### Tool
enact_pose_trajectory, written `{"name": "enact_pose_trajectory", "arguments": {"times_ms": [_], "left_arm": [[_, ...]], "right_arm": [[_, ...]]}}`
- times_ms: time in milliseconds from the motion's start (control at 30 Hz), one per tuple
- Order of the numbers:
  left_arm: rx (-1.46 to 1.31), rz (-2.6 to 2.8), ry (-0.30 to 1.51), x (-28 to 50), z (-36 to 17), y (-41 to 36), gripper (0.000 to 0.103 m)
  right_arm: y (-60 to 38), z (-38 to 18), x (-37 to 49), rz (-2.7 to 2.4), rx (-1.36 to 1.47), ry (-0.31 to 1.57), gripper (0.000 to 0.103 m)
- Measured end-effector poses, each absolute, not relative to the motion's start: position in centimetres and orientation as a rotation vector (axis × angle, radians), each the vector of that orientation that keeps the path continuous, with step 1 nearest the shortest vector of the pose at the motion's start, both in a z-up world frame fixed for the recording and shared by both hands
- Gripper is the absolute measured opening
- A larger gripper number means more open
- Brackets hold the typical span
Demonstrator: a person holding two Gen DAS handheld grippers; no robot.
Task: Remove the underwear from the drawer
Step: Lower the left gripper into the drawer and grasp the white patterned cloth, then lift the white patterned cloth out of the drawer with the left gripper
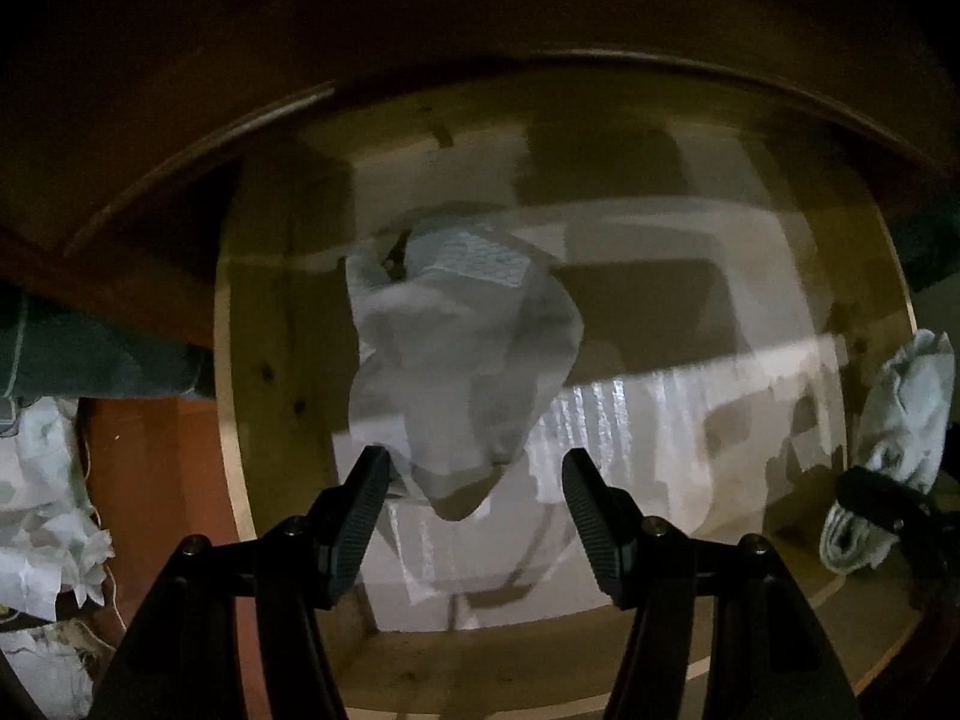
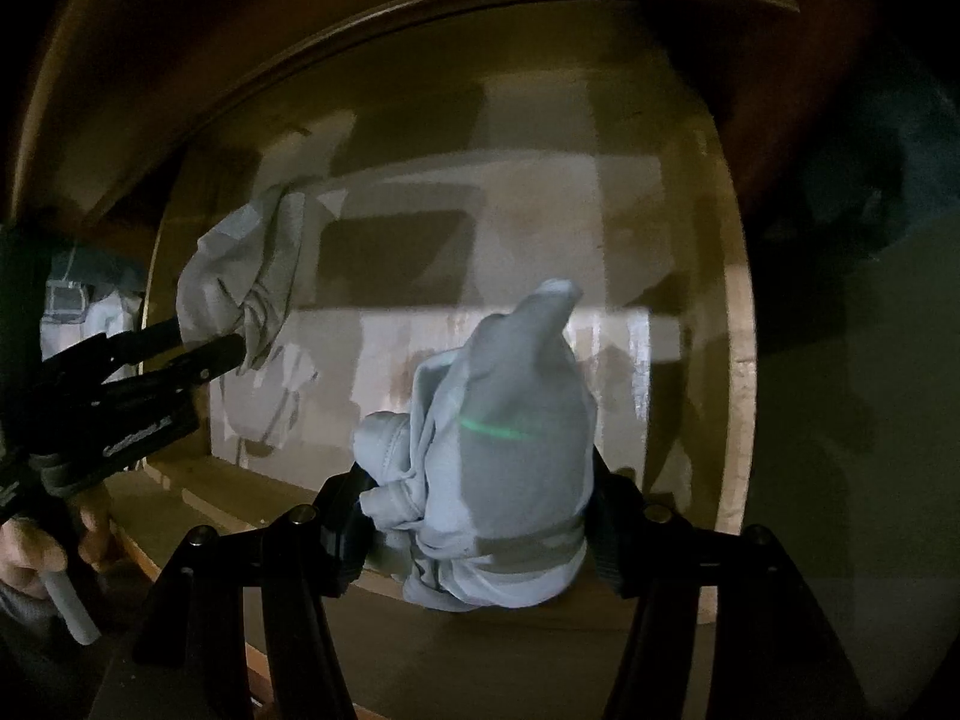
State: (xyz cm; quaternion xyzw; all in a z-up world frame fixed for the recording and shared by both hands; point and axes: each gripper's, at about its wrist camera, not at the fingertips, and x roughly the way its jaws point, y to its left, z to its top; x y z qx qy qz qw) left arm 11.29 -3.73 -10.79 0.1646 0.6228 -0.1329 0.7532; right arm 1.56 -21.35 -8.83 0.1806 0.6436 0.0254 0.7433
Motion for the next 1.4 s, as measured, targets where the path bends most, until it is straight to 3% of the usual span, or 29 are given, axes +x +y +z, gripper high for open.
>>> {"name": "enact_pose_trajectory", "arguments": {"times_ms": [167,300,400,567,800,900,933,1000,1067,1400], "left_arm": [[0.365,-0.227,1.358,11.5,-11.0,-3.6,0.061],[0.249,-0.187,1.364,12.2,-11.1,-2.3,0.028],[0.173,-0.179,1.37,12.5,-11.0,-1.3,0.019],[0.177,-0.18,1.362,11.5,-10.4,-1.0,0.016],[0.155,-0.211,1.399,9.3,-9.6,-0.1,0.017],[0.158,-0.219,1.403,9.0,-9.4,-0.3,0.022],[0.162,-0.207,1.395,8.9,-9.1,-0.4,0.024],[0.155,-0.219,1.374,8.8,-8.4,-0.5,0.043],[0.161,-0.244,1.352,8.5,-7.6,-0.9,0.056],[0.243,-0.237,1.376,9.8,-9.1,-3.0,0.059]], "right_arm": [[-21.4,-8.8,1.6,0.059,0.396,1.417,0.057],[-21.3,-8.7,1.7,0.068,0.395,1.418,0.057],[-21.2,-8.8,1.8,0.077,0.397,1.421,0.057],[-21.3,-8.8,1.9,0.087,0.4,1.416,0.057],[-21.3,-8.9,1.8,0.085,0.396,1.417,0.057],[-21.1,-8.9,1.9,0.082,0.395,1.419,0.058],[-21.0,-8.9,1.9,0.08,0.395,1.421,0.058],[-21.0,-8.9,1.9,0.079,0.398,1.423,0.058],[-20.9,-8.8,1.9,0.08,0.4,1.423,0.058],[-20.6,-9.1,2.1,0.09,0.39,1.43,0.058]]}}
